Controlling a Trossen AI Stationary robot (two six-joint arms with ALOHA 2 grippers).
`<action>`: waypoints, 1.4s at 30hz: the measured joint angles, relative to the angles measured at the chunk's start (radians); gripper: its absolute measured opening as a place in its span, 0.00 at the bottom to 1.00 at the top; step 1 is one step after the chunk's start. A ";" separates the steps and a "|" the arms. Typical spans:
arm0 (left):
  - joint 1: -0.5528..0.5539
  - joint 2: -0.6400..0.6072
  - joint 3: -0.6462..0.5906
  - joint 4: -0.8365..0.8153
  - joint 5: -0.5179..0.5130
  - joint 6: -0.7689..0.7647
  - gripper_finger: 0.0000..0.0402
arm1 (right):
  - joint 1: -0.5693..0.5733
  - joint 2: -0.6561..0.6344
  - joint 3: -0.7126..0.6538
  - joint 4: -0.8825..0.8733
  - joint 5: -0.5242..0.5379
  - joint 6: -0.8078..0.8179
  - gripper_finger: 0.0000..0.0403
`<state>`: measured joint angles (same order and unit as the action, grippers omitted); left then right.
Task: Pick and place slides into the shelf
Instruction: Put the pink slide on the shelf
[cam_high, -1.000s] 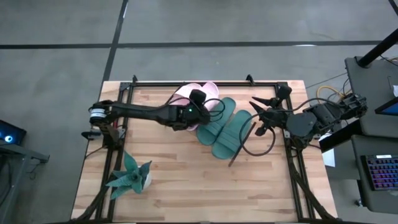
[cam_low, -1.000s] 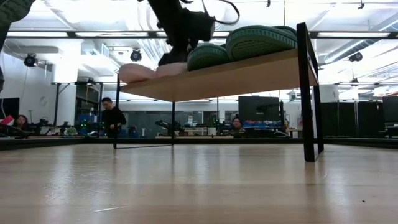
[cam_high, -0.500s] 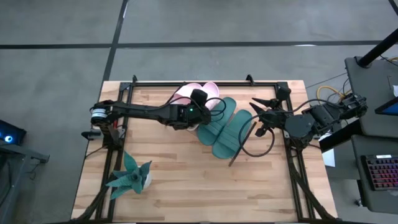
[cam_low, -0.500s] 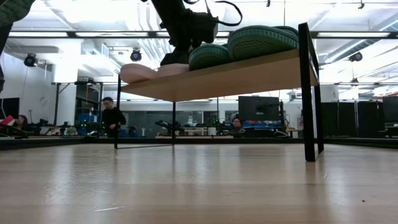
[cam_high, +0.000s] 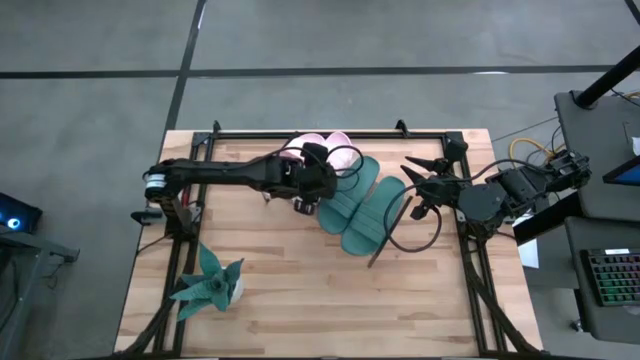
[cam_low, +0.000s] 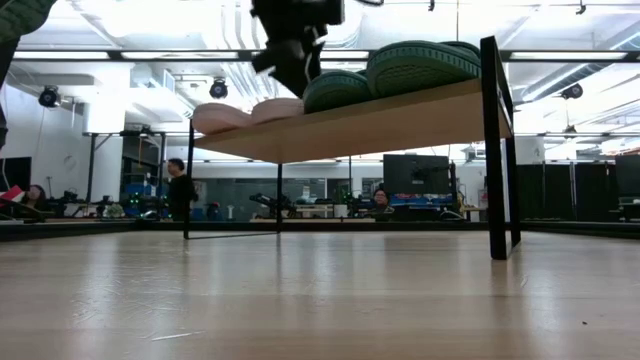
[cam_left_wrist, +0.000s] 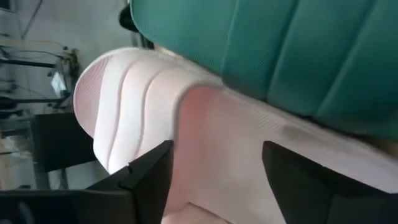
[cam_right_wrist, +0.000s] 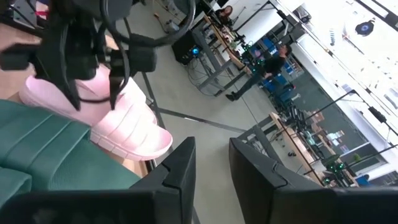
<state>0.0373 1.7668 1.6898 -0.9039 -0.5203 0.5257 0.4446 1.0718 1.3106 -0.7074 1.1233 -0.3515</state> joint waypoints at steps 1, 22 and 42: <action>-0.002 0.000 0.013 -0.015 0.006 -0.011 0.58 | 0.000 0.000 0.000 0.000 0.000 0.000 0.22; -0.143 -0.447 -0.240 0.069 0.390 -0.256 0.41 | 0.000 -0.002 -0.006 -0.001 0.000 0.038 0.19; 0.050 -0.632 -0.652 0.699 0.180 0.061 0.00 | 0.000 -0.001 -0.010 0.001 0.000 0.090 0.16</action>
<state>0.0872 1.1349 1.0379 -0.2049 -0.3400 0.5865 0.4446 1.0710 1.3010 -0.7063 1.1233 -0.2615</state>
